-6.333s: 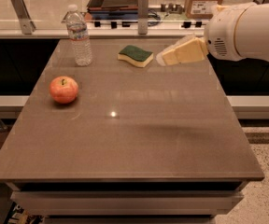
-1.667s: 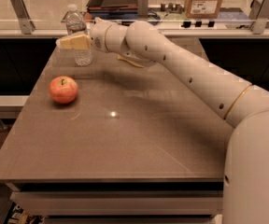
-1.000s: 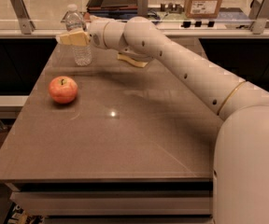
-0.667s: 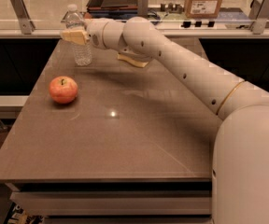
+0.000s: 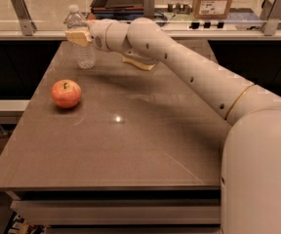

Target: Knock water bottle over

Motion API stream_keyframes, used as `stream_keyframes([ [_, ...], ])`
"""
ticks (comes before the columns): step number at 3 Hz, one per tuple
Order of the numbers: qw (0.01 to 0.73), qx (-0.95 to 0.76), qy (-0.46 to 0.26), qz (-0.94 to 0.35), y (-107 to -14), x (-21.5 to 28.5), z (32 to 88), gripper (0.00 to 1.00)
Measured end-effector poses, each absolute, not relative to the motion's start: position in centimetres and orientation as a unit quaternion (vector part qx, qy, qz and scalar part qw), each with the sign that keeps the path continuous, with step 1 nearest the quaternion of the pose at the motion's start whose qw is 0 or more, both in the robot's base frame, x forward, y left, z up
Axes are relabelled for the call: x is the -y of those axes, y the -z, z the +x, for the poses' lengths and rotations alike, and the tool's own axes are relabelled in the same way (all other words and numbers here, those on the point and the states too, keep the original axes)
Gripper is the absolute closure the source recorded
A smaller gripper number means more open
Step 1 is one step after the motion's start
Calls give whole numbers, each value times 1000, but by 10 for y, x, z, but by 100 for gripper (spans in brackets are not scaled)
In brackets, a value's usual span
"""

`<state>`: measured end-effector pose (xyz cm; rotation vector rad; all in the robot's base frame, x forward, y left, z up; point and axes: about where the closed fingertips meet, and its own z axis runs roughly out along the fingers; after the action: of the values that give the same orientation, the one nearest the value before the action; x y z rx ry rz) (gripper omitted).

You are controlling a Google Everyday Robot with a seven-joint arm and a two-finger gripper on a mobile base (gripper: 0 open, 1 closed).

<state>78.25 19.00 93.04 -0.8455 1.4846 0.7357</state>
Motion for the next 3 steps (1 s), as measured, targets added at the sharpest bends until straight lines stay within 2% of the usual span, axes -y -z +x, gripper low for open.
stream_keyframes([
  [1,597,-639,-318,-365,-930,-192,782,100],
  [3,592,-653,-296,-368,-936,-182,777,100],
])
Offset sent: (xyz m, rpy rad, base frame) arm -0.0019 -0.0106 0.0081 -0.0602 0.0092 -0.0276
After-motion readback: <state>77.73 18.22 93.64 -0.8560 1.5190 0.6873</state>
